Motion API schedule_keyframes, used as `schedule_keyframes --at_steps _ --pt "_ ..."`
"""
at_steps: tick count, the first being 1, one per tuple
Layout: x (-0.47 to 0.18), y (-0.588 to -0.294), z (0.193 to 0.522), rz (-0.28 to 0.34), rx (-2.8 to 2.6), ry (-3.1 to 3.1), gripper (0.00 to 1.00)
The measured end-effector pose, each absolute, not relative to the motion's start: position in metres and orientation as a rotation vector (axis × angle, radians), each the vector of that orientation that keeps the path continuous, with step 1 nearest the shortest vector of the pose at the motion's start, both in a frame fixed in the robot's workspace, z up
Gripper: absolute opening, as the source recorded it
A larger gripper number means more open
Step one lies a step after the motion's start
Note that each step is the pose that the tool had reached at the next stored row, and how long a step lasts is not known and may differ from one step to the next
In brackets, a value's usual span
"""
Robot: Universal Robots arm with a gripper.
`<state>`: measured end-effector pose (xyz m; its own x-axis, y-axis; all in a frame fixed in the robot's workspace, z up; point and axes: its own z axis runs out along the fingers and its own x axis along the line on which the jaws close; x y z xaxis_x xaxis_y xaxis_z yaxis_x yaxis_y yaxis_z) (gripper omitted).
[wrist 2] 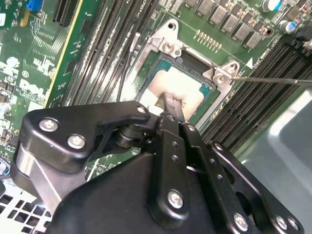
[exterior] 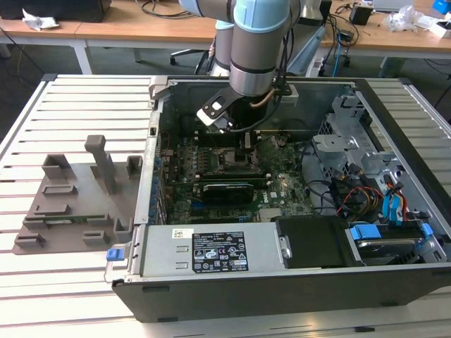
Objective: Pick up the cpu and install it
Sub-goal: 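Place the cpu into insertion slot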
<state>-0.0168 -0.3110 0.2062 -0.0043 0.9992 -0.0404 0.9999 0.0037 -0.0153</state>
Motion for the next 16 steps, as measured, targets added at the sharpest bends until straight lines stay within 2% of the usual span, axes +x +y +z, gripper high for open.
schedule_keyframes --at_steps 5,16 --pt "-0.017 -0.311 0.229 -0.073 2.200 2.209 0.11" --pt "-0.017 -0.311 0.248 -0.075 2.199 2.208 0.11"
